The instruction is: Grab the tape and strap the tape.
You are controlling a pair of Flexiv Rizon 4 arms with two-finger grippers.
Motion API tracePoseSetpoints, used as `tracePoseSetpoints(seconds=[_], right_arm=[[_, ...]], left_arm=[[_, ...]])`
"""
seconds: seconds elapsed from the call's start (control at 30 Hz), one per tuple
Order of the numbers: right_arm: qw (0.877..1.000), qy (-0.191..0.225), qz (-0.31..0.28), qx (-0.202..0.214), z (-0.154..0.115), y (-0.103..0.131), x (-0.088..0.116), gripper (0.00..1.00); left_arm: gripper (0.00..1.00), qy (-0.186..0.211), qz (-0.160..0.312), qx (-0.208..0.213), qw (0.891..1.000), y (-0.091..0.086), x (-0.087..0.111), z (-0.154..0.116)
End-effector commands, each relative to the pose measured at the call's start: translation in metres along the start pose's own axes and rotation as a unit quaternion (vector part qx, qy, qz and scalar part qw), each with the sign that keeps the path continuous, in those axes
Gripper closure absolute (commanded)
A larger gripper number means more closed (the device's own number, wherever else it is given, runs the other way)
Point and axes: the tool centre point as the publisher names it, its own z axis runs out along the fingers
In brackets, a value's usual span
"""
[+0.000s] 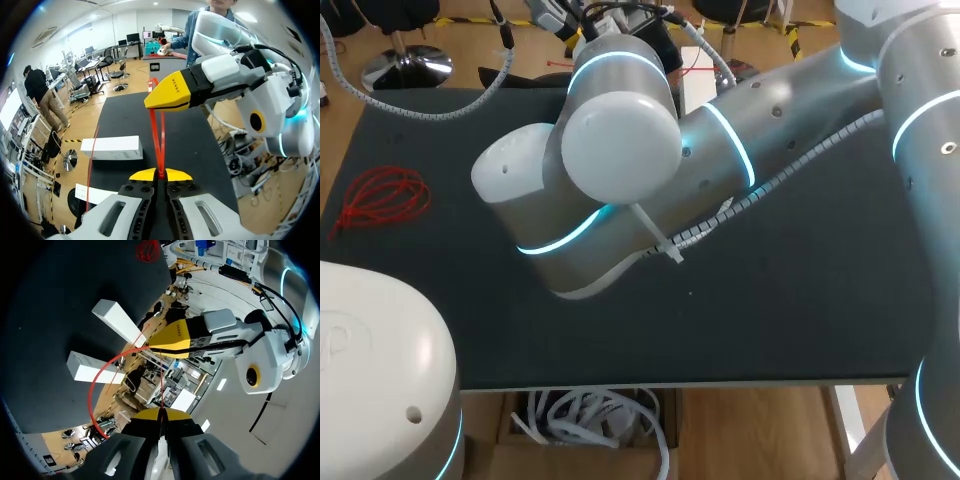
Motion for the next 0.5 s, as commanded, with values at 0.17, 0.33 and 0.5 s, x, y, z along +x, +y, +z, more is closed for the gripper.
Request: tracePoseSetpoints(seconds=[0.17, 0.33, 0.5], right_arm=[[1.0, 0.005, -0.004, 0.001, -0.0014, 0.0034, -0.0019, 1.0], [1.0, 0.007, -0.006, 0.003, -0.0017, 0.0036, -0.0016, 1.0], [1.0, 0.007, -0.007, 0.003, -0.002, 0.0047, -0.0016, 1.0]], left_arm=[[1.0, 0.0, 0.0, -0.001, 1.0, -0.0003, -0.0001, -0.0004], [1.0, 0.0, 0.0, -0.001, 1.0, -0.0003, -0.0001, -0.0004], [1.0, 0.0, 0.0, -0.001, 1.0, -0.0003, -0.0001, -0.0004]])
